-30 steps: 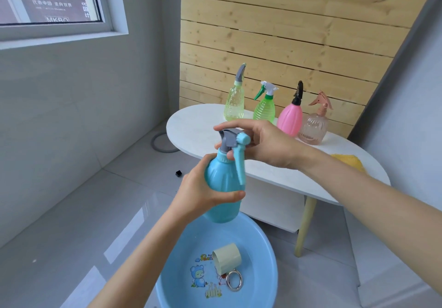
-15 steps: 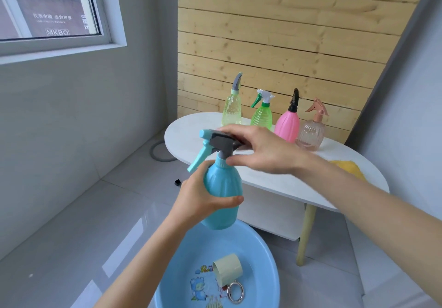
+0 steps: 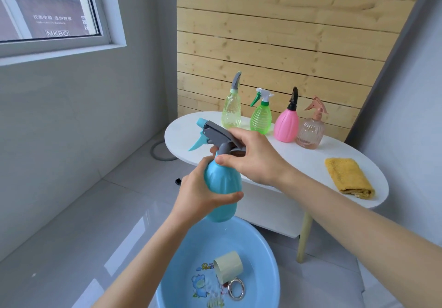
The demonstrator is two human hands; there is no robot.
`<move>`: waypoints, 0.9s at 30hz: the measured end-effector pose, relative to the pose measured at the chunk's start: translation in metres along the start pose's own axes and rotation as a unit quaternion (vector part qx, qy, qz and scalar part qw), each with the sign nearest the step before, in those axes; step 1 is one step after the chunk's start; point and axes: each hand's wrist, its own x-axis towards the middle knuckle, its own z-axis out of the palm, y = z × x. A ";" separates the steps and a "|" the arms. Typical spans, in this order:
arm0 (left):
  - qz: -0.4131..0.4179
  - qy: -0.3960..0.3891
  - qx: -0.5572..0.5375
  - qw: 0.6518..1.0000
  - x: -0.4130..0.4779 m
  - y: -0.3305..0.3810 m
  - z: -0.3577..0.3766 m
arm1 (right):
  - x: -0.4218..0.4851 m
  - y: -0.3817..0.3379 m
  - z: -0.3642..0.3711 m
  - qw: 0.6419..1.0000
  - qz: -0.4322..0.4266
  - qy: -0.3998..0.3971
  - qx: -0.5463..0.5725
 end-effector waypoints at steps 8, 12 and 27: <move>0.040 0.063 0.019 0.997 -0.002 0.002 0.013 | -0.003 0.003 0.013 0.993 -0.004 0.118 -0.027; 0.041 -0.043 -0.034 0.998 0.002 -0.009 -0.001 | 0.006 -0.002 -0.011 0.996 0.013 0.088 0.016; 0.075 0.053 0.044 0.995 0.005 0.009 0.041 | -0.001 0.013 -0.038 0.989 -0.009 0.145 0.004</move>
